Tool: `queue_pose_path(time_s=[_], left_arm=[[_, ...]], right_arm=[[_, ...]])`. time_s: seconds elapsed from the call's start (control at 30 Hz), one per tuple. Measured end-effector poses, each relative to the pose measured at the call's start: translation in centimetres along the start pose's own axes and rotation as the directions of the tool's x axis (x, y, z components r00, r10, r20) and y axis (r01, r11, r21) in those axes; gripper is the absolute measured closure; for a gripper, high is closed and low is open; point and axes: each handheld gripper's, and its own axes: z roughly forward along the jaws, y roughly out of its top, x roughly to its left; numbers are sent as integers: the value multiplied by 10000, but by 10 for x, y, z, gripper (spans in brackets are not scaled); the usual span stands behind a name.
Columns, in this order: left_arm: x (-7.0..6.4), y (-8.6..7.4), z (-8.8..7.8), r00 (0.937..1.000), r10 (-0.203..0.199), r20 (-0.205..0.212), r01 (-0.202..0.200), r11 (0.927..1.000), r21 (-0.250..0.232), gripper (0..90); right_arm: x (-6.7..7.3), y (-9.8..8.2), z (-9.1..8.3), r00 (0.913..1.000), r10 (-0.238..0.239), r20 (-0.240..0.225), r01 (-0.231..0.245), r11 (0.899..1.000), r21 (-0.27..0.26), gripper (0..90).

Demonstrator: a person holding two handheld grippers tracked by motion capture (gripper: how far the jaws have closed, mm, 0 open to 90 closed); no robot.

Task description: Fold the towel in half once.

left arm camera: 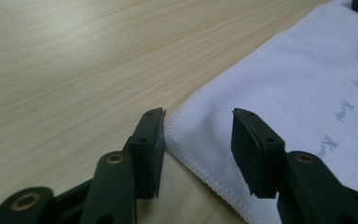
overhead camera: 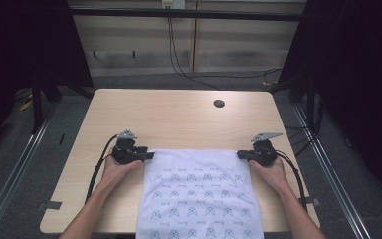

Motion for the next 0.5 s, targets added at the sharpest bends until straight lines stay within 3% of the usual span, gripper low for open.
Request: queue_pose_path(time_s=[0.03, 0.07, 0.1, 0.13, 0.23, 0.27, 0.37, 0.43, 0.5], left_arm=[[-3, 1, 0, 9994, 267, -226, -265, 9996, 109, 583], [-3, 1, 0, 9994, 267, -226, -265, 9996, 109, 588], [-7, 0, 1, 9990, 433, 148, -435, 9989, 170, 612], [-10, 0, 2, 9984, 563, 107, -565, 9981, 244, 638], [-15, 0, 4, 9972, 676, 317, -686, 9971, 319, 812], [-15, 0, 4, 9973, 656, 334, -667, 9972, 330, 849], [-10, 1, -1, 9979, 114, 632, -120, 9999, 92, 855], [-10, 3, -9, 9982, 194, 575, -192, 9998, -49, 860], [-10, 7, -18, 9973, 157, 710, -133, 9993, -338, 863]], right_arm=[[0, 0, 0, 10000, 0, 2, 0, 10000, -5, 861], [1, 0, 0, 10000, 22, 71, -23, 10000, 65, 861], [1, 0, 0, 10000, 5, 90, -5, 10000, 93, 861], [1, 0, -1, 9999, 42, 108, -43, 9999, 97, 861], [2, 1, -1, 9999, 117, 82, -118, 9998, 167, 861], [2, 1, -1, 9999, 103, 72, -104, 9998, 174, 862], [2, 1, -2, 9996, 244, -132, -241, 9994, 245, 864], [-2, 3, -3, 9985, 289, -463, -279, 9994, 226, 866], [-6, 9, -7, 9973, 491, -546, -498, 9987, -122, 868]])
